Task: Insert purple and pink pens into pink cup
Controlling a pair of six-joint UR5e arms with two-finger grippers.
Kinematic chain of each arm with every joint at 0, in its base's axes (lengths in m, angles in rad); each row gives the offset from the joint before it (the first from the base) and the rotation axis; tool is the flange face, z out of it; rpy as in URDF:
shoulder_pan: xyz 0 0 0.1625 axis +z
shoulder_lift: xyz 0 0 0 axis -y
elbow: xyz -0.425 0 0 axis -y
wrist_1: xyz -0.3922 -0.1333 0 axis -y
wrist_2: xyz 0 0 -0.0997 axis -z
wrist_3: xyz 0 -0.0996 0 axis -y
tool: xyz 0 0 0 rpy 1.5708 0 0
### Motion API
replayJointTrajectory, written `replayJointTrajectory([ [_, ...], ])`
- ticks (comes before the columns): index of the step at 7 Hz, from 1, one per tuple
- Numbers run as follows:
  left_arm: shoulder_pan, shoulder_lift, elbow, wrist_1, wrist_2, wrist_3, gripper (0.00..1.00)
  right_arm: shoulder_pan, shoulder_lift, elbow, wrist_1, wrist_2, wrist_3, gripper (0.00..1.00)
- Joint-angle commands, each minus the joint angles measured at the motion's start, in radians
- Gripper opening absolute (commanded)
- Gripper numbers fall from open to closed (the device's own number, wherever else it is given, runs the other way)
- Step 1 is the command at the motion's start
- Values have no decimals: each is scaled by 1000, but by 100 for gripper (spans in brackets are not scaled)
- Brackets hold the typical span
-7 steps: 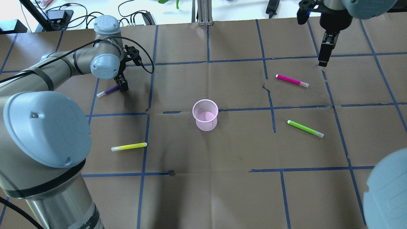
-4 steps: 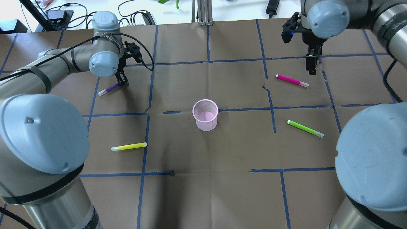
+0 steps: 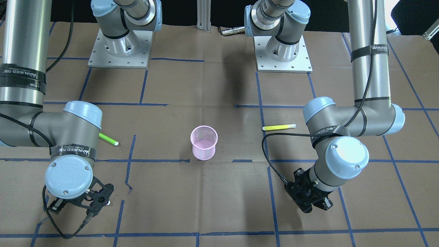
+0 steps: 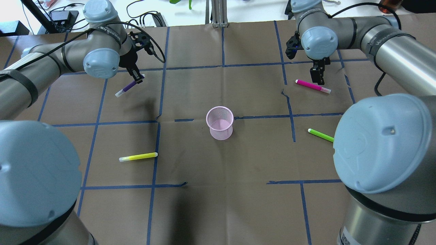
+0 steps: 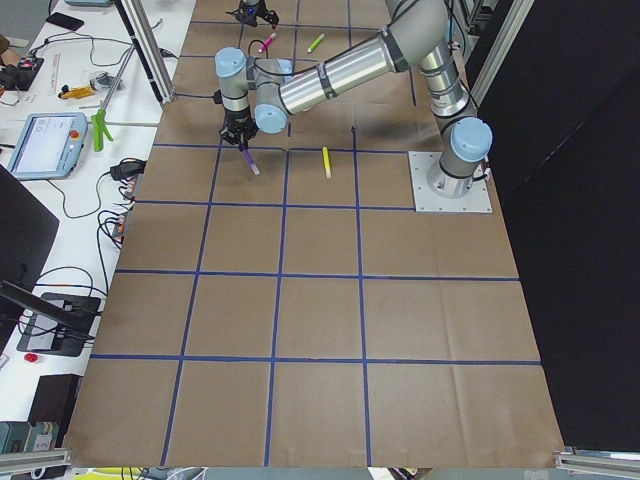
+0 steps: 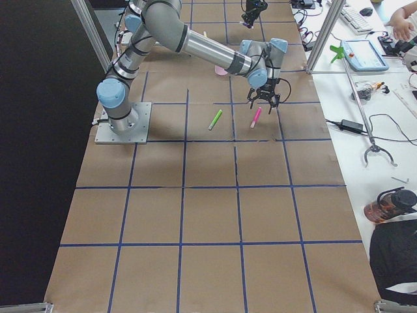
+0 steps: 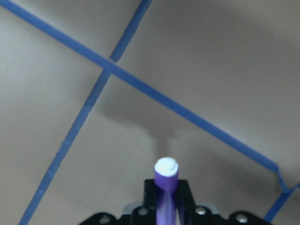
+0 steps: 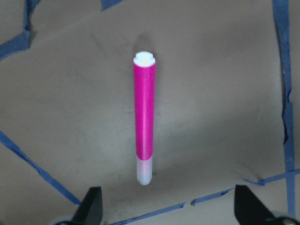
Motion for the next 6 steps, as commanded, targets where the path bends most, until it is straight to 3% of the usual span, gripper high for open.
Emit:
replayJointTrajectory([
  [1, -99, 196, -127, 11, -110, -32, 0, 31, 49, 2, -41, -20, 1, 100],
  [2, -138, 274, -179, 13, -123, -131, 0, 34, 71, 1, -41, -14, -1, 100],
  [3, -149, 331, -206, 16, -228, -220, 0, 34, 80, 1, -43, -19, -1, 100],
  [5, -231, 357, -214, 120, -254, -310, 0, 34, 79, -1, -43, -17, -4, 100],
  [6, -265, 372, -239, 218, -252, -425, 0, 31, 79, -1, -43, -20, -14, 83],
])
